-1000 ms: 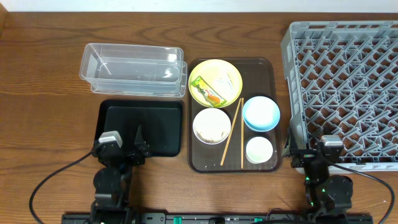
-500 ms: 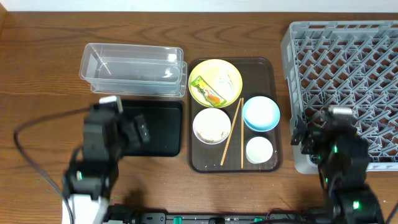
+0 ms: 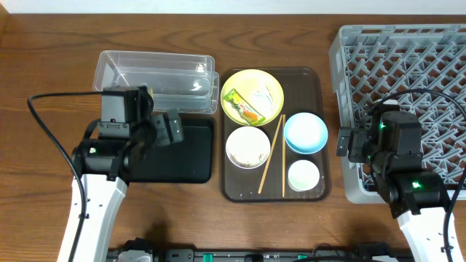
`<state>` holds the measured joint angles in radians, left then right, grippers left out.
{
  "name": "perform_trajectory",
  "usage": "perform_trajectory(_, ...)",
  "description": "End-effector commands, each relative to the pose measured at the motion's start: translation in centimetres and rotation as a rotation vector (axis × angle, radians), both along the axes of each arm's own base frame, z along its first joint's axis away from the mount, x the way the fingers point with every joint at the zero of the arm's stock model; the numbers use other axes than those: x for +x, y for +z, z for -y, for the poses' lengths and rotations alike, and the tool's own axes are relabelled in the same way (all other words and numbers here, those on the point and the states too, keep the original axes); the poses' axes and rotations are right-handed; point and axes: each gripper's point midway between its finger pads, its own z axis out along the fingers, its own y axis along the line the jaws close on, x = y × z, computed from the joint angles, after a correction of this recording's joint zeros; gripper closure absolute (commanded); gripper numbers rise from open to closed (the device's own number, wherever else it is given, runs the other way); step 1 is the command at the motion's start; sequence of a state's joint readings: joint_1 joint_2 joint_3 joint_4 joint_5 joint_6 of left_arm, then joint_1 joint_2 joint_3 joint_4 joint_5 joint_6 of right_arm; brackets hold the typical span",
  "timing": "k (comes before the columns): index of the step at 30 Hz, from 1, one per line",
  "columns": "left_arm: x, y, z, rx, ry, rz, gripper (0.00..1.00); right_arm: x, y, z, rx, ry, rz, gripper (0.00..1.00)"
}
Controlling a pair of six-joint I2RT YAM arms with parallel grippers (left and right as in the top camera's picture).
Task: Sort waste into correct bins and load items into the dishwasher rack
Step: 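Reach the left gripper to the yellow plate and grasp the white tissue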
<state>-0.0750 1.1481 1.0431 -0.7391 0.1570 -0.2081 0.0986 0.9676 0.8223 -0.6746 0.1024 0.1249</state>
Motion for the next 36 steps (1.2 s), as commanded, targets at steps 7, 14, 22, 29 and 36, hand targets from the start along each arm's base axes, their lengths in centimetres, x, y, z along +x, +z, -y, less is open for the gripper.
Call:
perform_trajectory(7,5.9,3.7,4.6,0.001,-0.124,0.097,0.01,0.4,1.2,-0.3,0.003,0.014,0.032,0.01)
perform_trajectory(14,11.5,1.8,12.9,-0.012,-0.279,0.186,0.01,0.4,1.1,-0.3,0.003,0.014,0.030,0.01)
perform_trajectory(22,13.0,-3.9,21.6,-0.031,-0.430,0.200,0.05,0.4,1.1,-0.3,0.003,0.014,0.029,0.01)
perform_trajectory(29,12.9,-9.1,26.0,-0.030,-0.504,0.176,0.07,0.2,1.0,-0.3,0.002,0.014,0.021,0.01)
perform_trajectory(36,12.2,-14.1,26.2,0.002,-0.517,0.080,0.16,0.2,0.9,-0.3,0.002,0.014,0.019,0.01)
